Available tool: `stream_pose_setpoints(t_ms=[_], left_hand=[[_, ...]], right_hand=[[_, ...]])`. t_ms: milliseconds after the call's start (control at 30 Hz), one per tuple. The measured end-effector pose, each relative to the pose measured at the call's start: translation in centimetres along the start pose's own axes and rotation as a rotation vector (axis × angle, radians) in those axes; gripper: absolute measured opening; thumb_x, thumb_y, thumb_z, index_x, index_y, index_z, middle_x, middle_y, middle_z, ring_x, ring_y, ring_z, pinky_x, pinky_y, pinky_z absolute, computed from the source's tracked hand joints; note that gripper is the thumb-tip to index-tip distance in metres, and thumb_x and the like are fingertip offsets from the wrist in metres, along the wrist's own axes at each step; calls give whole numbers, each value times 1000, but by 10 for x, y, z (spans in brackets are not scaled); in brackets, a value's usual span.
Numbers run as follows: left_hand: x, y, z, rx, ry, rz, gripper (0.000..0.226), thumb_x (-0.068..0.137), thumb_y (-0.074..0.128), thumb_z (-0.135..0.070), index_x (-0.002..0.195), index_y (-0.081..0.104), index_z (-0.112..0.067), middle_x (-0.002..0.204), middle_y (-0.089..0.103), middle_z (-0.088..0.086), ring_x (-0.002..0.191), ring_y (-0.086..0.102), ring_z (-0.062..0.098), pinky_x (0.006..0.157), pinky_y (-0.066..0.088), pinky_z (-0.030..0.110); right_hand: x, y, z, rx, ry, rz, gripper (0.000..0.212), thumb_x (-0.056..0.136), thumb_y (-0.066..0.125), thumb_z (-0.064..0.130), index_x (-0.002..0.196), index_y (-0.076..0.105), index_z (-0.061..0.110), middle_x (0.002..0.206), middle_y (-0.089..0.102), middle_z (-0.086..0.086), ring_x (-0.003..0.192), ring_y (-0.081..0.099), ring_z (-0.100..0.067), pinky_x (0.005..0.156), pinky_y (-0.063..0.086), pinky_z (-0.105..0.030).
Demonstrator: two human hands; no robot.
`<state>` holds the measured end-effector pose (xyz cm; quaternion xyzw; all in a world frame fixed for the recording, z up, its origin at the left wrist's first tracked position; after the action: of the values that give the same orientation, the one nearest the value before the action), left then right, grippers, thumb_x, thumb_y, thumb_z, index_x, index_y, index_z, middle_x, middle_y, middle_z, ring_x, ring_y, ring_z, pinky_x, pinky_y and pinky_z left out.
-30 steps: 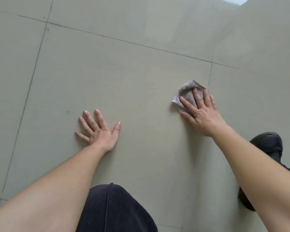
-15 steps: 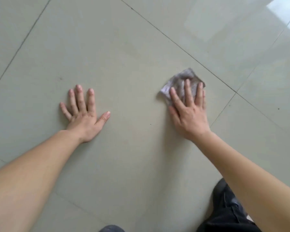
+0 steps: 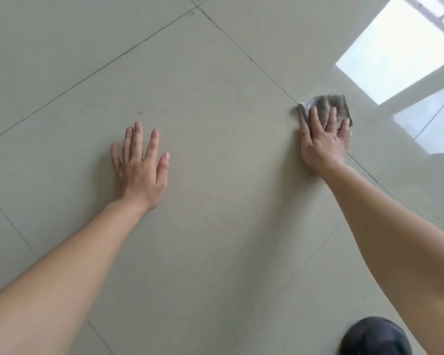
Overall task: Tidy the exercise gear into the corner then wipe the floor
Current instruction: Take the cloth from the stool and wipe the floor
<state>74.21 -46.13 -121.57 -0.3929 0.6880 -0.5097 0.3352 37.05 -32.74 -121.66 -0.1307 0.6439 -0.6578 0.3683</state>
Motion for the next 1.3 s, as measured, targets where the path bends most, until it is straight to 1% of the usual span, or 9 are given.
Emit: stream_pose_setpoints(t_ms=[233, 367, 433, 600, 667, 900, 1033, 1133, 1300], left_hand=[[-45, -18, 60, 141, -336, 77, 67, 101, 33, -44, 157, 13, -12, 164, -5, 14, 151, -6, 28, 118, -5, 57], [-57, -20, 77, 148, -386, 67, 69, 101, 32, -46, 157, 9, -13, 164, -8, 15, 151, -8, 29, 117, -6, 57], [-59, -23, 84, 125, -402, 45, 71, 100, 34, -47, 157, 9, -13, 163, -7, 16, 151, -7, 29, 117, -4, 57], [-66, -20, 98, 94, -503, 82, 72, 100, 29, -50, 157, 5, -13, 164, -8, 13, 151, -9, 26, 116, -4, 60], [-64, -11, 100, 77, -536, 128, 68, 102, 23, -49, 157, 2, -15, 164, -12, 8, 151, -12, 23, 115, -6, 62], [-66, -8, 100, 75, -548, 86, 61, 104, 21, -42, 157, 5, -18, 165, -8, 4, 151, -10, 21, 115, -4, 60], [-67, -7, 99, 71, -554, 26, 58, 104, 23, -39, 157, 11, -18, 165, -2, 4, 152, -5, 20, 116, -4, 58], [-67, -4, 100, 86, -547, 11, 59, 104, 24, -40, 157, 11, -17, 165, -1, 5, 152, -5, 21, 116, -4, 59], [-64, -2, 101, 90, -543, 34, 62, 103, 21, -42, 157, 11, -14, 165, -1, 8, 152, -5, 24, 114, -4, 62]], right_hand=[[-156, 66, 143, -119, -753, 133, 52, 105, 22, 49, 156, 24, 38, 168, 9, -3, 151, -5, -45, 121, -10, -50], [-127, 49, 136, -251, -1170, 173, 49, 105, 23, 51, 153, 31, 43, 166, 20, 5, 154, 12, -26, 124, -4, -49], [-69, 27, 110, -280, -1021, 73, 52, 102, 20, 57, 152, 30, 46, 166, 22, 5, 153, 16, -21, 124, 0, -53], [34, -21, 31, -15, -38, 58, 55, 102, 29, 47, 156, 20, 41, 168, 4, 1, 154, 4, -30, 122, 2, -57], [23, -15, 50, 12, 53, 28, 56, 103, 27, 41, 158, 17, 36, 169, 2, 0, 154, 1, -34, 123, -2, -52], [-130, 77, 210, -84, -872, 105, 55, 98, 30, 29, 153, 37, 29, 165, 21, -6, 150, 11, -47, 123, 2, -57], [-128, 64, 209, -195, -1248, 155, 47, 105, 36, 37, 151, 38, 36, 164, 25, 3, 153, 15, -30, 123, -1, -47], [-40, 36, 172, -232, -1017, 64, 53, 99, 30, 60, 150, 34, 46, 165, 21, 5, 153, 18, -26, 122, 1, -53], [58, -16, 79, -42, -24, 44, 63, 98, 23, 64, 157, 16, 41, 168, 1, -5, 153, 0, -38, 123, -2, -54]])
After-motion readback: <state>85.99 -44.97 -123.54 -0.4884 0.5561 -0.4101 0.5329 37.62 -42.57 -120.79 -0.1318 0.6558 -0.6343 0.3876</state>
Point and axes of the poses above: each hand's wrist, its own x-axis towards the middle knuckle, its own y-axis out of the palm, z = x × y, the point moved 5 cm from there along x, towards the middle knuckle
